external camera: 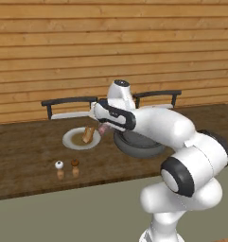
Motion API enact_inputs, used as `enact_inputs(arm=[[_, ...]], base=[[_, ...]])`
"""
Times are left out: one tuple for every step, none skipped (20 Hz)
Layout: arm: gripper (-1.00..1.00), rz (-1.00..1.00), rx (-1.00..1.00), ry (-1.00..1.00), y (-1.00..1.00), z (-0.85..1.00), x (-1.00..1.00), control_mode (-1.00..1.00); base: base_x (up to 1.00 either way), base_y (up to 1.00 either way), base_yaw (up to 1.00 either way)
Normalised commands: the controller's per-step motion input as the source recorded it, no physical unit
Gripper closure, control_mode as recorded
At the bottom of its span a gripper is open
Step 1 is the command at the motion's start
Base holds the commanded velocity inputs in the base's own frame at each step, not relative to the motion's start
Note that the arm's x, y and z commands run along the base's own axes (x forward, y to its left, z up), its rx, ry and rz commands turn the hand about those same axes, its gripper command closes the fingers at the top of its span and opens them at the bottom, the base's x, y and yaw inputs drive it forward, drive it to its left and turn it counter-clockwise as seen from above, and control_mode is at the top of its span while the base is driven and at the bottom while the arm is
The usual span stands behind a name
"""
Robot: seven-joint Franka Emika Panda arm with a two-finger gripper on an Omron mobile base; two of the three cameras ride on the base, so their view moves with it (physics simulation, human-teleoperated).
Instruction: Place one bun and one sausage from the bowl on each plate.
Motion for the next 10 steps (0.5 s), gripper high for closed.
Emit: enact_inputs(arm=[[1.0,0.11,-0.15,0.0,0.91,0.0,0.15,-1.0],[1.0,0.14,-0.13,-0.01,0.83,0.0,0.1,-1.0],[1.0,0.15,-0.14,-0.02,0.75,0.0,0.21,-1.0],[1.0,0.12,-0.11,0.0,0.62,0.0,0.45,-1.0],[1.0,0.11,-0.12,0.0,0.59,0.0,0.44,-1.0],[1.0,0.12,-0.11,0.0,0.56,0.0,0.36,-1.0],[1.0,0.13,-0.1,0.0,0.55,0.0,0.44,-1.0],[1.0,0.15,-0.11,0.0,0.54,0.0,0.46,-1.0],[1.0,0.15,-0.1,0.0,0.48,-0.06,0.47,-1.0],[1.0,0.12,-0.16,0.0,0.61,-0.18,0.64,-1.0]], base=[[0.0,0.0,0.0],[0.0,0.0,0.0],[0.0,0.0,0.0],[0.0,0.0,0.0],[0.0,0.0,0.0],[0.0,0.0,0.0],[0.0,0.0,0.0],[0.0,0.0,0.0],[0.0,0.0,0.0],[0.0,0.0,0.0]])
